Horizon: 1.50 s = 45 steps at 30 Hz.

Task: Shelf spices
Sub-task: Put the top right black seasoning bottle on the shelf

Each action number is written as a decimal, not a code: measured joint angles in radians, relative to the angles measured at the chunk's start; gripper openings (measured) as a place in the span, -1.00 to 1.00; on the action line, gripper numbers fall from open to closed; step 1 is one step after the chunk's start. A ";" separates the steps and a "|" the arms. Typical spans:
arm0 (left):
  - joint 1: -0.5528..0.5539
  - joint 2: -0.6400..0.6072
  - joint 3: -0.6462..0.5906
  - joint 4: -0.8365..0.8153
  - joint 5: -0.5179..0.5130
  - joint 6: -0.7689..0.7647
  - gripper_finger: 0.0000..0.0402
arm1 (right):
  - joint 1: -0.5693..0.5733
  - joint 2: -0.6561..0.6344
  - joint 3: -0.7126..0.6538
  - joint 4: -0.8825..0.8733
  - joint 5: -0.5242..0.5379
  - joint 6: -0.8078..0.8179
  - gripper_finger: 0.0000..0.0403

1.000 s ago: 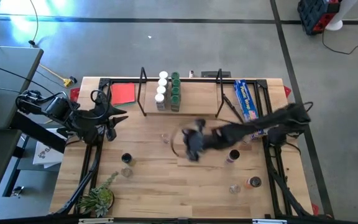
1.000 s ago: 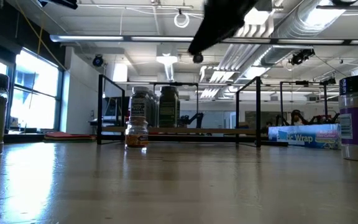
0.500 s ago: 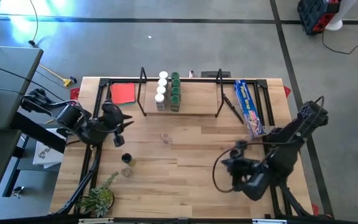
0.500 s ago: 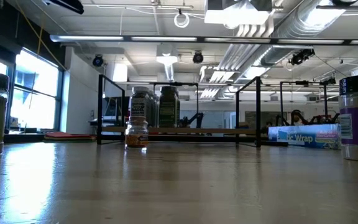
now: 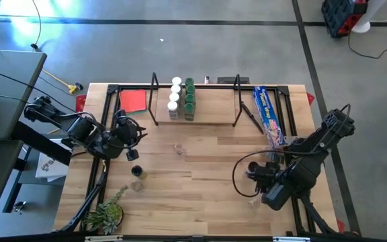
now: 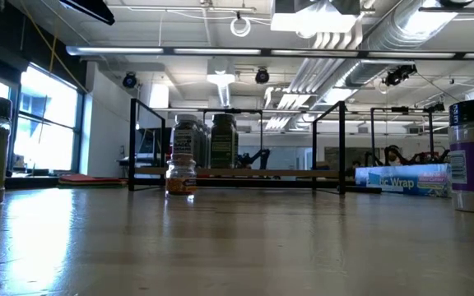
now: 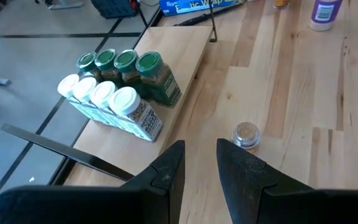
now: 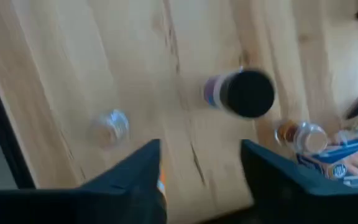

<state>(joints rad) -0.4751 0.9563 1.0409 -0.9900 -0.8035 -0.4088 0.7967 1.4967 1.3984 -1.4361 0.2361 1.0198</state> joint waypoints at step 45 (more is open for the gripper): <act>-0.058 0.000 0.000 0.000 0.031 -0.035 -0.55 | -0.283 -0.019 -0.400 0.367 -0.069 -0.378 0.09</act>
<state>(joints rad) -0.5331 0.9565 1.0409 -0.9901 -0.7723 -0.4442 0.5132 1.4773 0.9985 -1.0690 0.1675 0.6421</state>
